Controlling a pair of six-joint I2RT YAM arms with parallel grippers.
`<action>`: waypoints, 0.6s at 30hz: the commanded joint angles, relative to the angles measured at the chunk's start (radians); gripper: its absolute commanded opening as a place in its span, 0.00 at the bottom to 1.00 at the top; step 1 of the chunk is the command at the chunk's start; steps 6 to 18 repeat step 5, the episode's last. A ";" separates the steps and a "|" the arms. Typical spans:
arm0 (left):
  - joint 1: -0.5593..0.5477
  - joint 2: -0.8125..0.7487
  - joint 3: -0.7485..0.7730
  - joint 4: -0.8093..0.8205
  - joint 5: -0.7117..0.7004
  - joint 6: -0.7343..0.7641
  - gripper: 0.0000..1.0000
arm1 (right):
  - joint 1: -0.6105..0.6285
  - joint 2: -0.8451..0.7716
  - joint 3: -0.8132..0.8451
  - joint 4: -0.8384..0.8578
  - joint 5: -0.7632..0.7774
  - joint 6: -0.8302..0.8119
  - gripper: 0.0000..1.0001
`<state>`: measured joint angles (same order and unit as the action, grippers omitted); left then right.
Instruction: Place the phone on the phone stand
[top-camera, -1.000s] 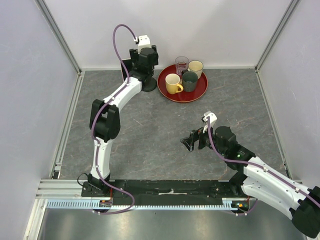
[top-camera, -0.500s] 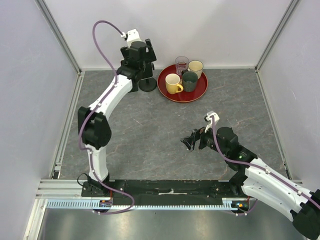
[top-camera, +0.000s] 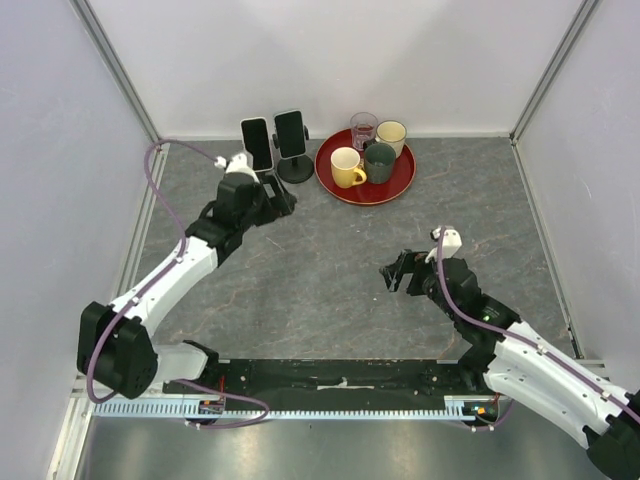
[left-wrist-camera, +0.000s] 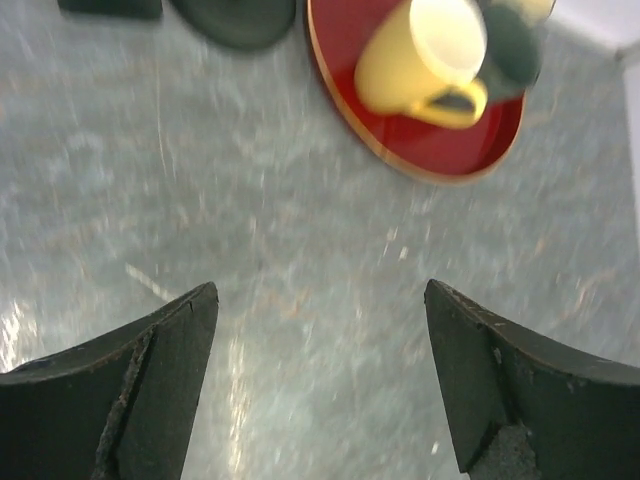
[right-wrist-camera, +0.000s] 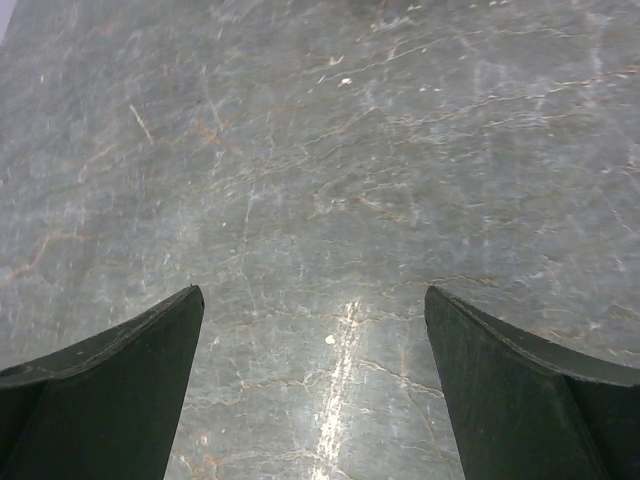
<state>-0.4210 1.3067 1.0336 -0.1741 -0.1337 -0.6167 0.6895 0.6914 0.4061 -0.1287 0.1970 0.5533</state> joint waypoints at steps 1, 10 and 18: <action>-0.002 -0.136 -0.148 0.103 0.158 0.066 0.89 | -0.004 -0.120 -0.032 -0.023 0.127 0.091 0.98; -0.004 -0.222 -0.173 0.176 0.192 0.121 0.88 | -0.004 -0.346 -0.131 0.001 0.147 0.097 0.98; -0.004 -0.222 -0.173 0.176 0.192 0.121 0.88 | -0.004 -0.346 -0.131 0.001 0.147 0.097 0.98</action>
